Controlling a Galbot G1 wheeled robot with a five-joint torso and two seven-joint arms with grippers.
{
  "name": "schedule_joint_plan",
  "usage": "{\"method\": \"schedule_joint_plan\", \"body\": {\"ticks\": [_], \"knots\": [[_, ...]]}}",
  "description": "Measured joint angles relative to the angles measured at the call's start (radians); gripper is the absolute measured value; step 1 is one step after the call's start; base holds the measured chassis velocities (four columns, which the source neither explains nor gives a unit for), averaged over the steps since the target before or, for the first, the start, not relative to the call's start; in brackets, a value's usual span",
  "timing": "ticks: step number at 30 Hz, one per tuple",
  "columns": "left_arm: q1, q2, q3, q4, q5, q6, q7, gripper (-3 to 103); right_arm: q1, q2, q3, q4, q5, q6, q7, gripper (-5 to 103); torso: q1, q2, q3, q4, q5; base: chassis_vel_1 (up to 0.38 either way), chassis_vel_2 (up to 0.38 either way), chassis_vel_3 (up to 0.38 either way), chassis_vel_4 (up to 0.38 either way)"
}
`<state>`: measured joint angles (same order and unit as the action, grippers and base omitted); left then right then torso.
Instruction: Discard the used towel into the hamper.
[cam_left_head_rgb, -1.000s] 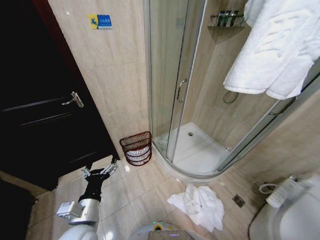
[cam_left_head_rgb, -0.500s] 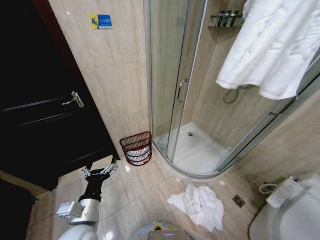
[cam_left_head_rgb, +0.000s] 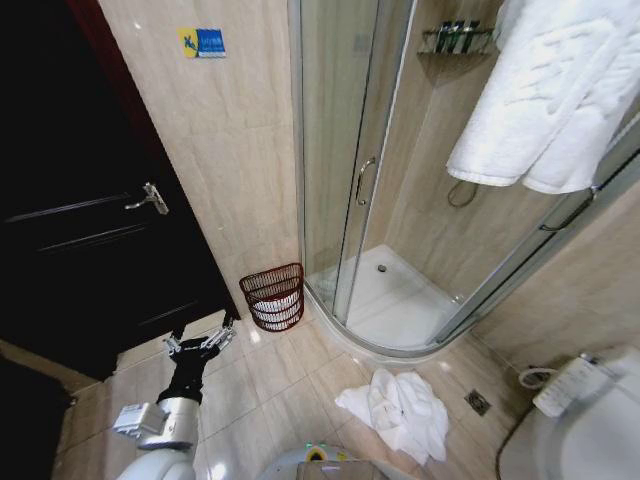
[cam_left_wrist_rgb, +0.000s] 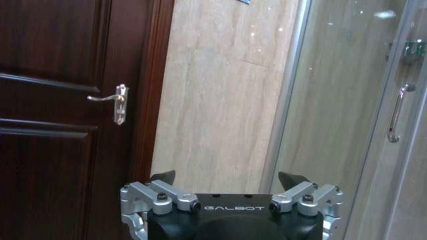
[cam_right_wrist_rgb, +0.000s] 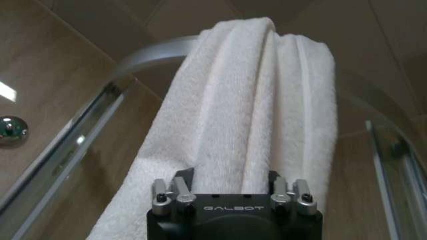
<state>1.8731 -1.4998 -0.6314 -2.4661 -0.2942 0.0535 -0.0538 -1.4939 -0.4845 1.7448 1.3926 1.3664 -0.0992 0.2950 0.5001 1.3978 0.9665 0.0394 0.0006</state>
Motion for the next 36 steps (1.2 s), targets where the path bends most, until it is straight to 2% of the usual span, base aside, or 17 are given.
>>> {"method": "schedule_joint_plan", "body": {"ticks": [4, 5, 7, 9, 11, 12, 15, 18, 23, 28, 30, 31, 33, 34, 36], "knots": [[0.000, 0.000, 0.000, 0.000, 0.000, 0.000, 0.000, 100, 0.000, 0.014, -0.003, 0.009, 0.003, 0.002, -0.006, 46, 0.000, 0.000, 0.000, 0.0003, -0.0008, 0.000, 0.000, 0.000, 0.000], [0.000, 0.000, 0.000, 0.000, 0.000, 0.000, 0.000, 100, 0.000, 0.014, -0.003, 0.009, 0.003, 0.002, -0.006, 46, 0.000, 0.000, 0.000, 0.0003, -0.0008, 0.000, 0.000, 0.000, 0.000], [0.000, 0.000, 0.000, 0.000, 0.000, 0.000, 0.000, 100, 0.000, 0.015, -0.003, 0.009, 0.004, 0.004, -0.011, 35, 0.000, 0.000, 0.000, 0.0004, -0.0009, 0.000, 0.000, 0.000, 0.000], [0.000, 0.000, 0.000, 0.000, 0.000, 0.000, 0.000, 100, 0.000, 0.015, -0.003, 0.009, 0.003, 0.005, -0.013, 35, 0.000, 0.000, 0.000, 0.0004, -0.0009, 0.000, 0.000, 0.000, 0.000], [0.000, 0.000, 0.000, 0.000, 0.000, 0.000, 0.000, 100, -0.002, 0.014, -0.001, 0.008, 0.003, 0.008, -0.015, 24, 0.000, 0.000, 0.000, 0.0003, -0.0008, 0.000, 0.000, 0.000, 0.000], [0.000, 0.000, 0.000, 0.000, 0.000, 0.000, 0.000, 100, -0.002, 0.014, -0.001, 0.008, 0.003, 0.008, -0.015, 24, 0.000, 0.000, 0.000, 0.0003, -0.0008, 0.000, 0.000, 0.000, 0.000], [0.000, 0.000, 0.000, 0.000, 0.000, 0.000, 0.000, 100, -0.003, 0.014, 0.000, 0.006, 0.003, 0.013, -0.019, 9, 0.000, 0.000, 0.000, 0.0003, -0.0007, 0.000, 0.000, 0.000, 0.000], [0.000, 0.000, 0.000, 0.000, 0.000, 0.000, 0.000, 100, -0.003, 0.014, 0.000, 0.006, 0.003, 0.016, -0.023, 5, 0.000, 0.000, 0.000, 0.0004, -0.0004, 0.000, 0.000, 0.000, 0.000], [0.000, 0.000, 0.000, 0.000, 0.000, 0.000, 0.000, 100, 0.002, 0.022, -0.003, 0.015, 0.003, 0.018, -0.027, 5, 0.000, 0.000, 0.000, 0.0003, -0.0005, 0.000, 0.000, 0.000, 0.000], [0.000, 0.000, 0.000, 0.000, 0.000, 0.000, 0.000, 100, 0.027, 0.074, -0.019, 0.088, 0.003, 0.012, -0.026, 5, 0.000, 0.000, 0.000, 0.0005, -0.0015, 0.000, 0.000, 0.000, 0.000], [0.000, 0.000, 0.000, 0.000, 0.000, 0.000, 0.000, 100, 0.046, 0.130, -0.030, 0.155, 0.000, 0.002, -0.025, 5, 0.000, 0.000, 0.000, 0.0003, -0.0007, 0.000, 0.000, 0.000, 0.000], [0.000, 0.000, 0.000, 0.000, 0.000, 0.000, 0.000, 100, 0.046, 0.130, -0.030, 0.155, 0.000, 0.002, -0.025, 5, 0.000, 0.000, 0.000, 0.0003, -0.0007, 0.000, 0.000, 0.000, 0.000], [0.000, 0.000, 0.000, 0.000, 0.000, 0.000, 0.000, 100, 0.063, 0.205, -0.036, 0.248, -0.016, -0.012, -0.022, 5, 0.000, 0.000, 0.000, 0.0000, -0.0003, 0.000, 0.000, 0.000, 0.000], [0.000, 0.000, 0.000, 0.000, 0.000, 0.000, 0.000, 100, 0.063, 0.205, -0.036, 0.248, -0.016, -0.012, -0.022, 5, 0.000, 0.000, 0.000, 0.0000, -0.0003, 0.000, 0.000, 0.000, 0.000], [0.000, 0.000, 0.000, 0.000, 0.000, 0.000, 0.000, 100, 0.074, 0.252, -0.037, 0.317, -0.024, -0.022, -0.018, 5, 0.000, 0.000, 0.000, 0.0000, -0.0005, 0.000, 0.000, 0.000, 0.000]]}}
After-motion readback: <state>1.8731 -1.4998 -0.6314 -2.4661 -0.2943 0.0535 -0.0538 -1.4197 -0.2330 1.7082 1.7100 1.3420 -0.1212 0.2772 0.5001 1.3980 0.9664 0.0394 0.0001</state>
